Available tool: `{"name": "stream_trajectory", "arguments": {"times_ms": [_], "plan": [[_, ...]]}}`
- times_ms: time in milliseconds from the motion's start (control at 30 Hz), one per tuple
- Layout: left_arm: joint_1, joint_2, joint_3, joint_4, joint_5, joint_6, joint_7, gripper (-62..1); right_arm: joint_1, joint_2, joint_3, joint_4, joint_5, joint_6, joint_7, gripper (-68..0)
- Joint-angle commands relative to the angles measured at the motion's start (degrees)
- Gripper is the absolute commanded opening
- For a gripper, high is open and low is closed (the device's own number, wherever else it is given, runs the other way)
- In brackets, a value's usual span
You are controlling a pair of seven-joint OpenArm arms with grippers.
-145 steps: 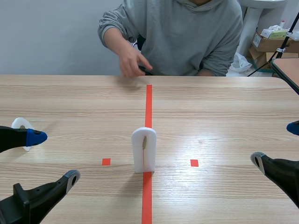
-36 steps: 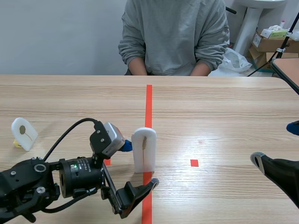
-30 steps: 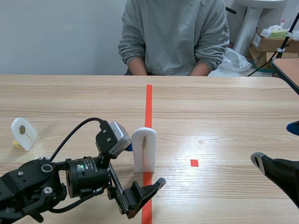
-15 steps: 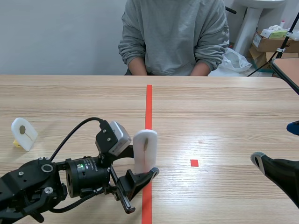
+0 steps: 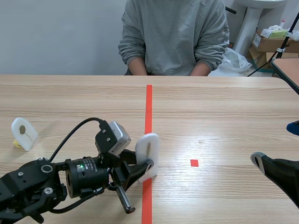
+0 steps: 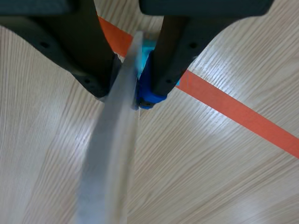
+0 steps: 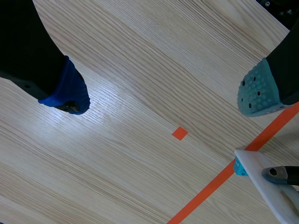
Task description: Do the leaf sorting experiment
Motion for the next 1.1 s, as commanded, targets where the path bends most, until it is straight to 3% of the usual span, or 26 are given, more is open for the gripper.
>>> {"name": "stream_trajectory", "arguments": {"times_ms": [0,500,733,933,1067], "plan": [[0.17,0.44,-0.48,0.87,-0.44,-0.31,-0.74,-56.8,0.68,0.59,0.28,0.31,0.63,-0.17,0.87,0.4],[0.46,0.13,-1.14,3.19,-0.81,-0.55,-1.14,-56.8,0.68,0.59,0.28,0.31,0.63,-0.17,0.87,0.4],[3.98,-0.2,-8.7,11.17,-0.87,-2.67,1.79,-56.8,0.68,0.59,0.28,0.31,0.63,-0.17,0.85,0.4],[8.76,-0.17,-17.29,17.33,-4.26,-5.51,4.33,-56.8,0.68,0.59,0.28,0.31,0.63,-0.17,0.85,0.4],[12.24,-0.17,-22.97,20.94,-4.37,-6.78,5.64,-56.8,0.68,0.59,0.28,0.31,0.63,-0.17,0.85,0.4]]}}
